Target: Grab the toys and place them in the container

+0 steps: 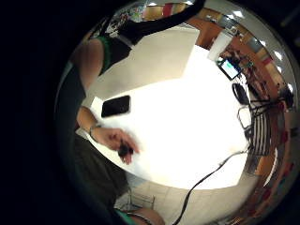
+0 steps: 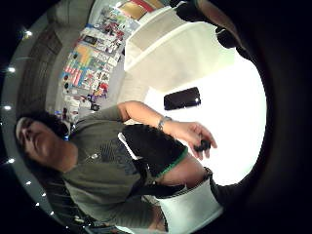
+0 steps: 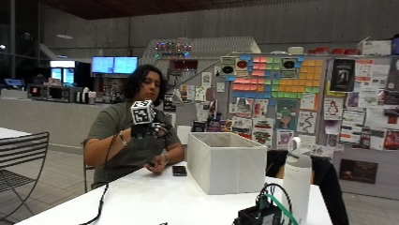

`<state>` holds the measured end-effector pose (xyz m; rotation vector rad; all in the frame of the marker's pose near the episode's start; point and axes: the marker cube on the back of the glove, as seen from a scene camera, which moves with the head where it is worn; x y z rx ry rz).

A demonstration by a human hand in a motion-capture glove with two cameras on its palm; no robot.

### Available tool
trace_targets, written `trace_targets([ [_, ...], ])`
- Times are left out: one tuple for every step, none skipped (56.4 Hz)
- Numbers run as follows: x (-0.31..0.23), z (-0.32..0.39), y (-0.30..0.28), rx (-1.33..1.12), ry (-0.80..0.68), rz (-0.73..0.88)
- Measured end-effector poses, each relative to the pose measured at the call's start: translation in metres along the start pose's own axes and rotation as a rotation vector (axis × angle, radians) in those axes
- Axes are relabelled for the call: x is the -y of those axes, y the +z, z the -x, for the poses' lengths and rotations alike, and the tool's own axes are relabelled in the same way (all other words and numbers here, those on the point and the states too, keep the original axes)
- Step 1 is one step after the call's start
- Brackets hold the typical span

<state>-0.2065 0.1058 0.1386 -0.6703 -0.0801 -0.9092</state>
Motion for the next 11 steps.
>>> trace_targets([
  [-0.004, -0.001, 0.001, 0.002, 0.01, -0.003],
  [-0.008, -0.003, 0.001, 0.005, 0.019, -0.005],
  [-0.011, -0.006, 0.002, 0.005, 0.029, -0.007],
  [-0.015, -0.009, 0.003, 0.001, 0.039, -0.01],
  [-0.018, -0.012, 0.004, -0.005, 0.048, -0.012],
  [-0.021, -0.013, 0.005, -0.01, 0.055, -0.014],
  [-0.024, -0.014, 0.005, -0.012, 0.059, -0.016],
  [-0.026, -0.014, 0.006, -0.009, 0.062, -0.018],
  [-0.028, -0.014, 0.006, -0.003, 0.065, -0.019],
  [-0.029, -0.014, 0.006, 0.003, 0.066, -0.019],
  [-0.03, -0.013, 0.006, 0.007, 0.066, -0.019],
])
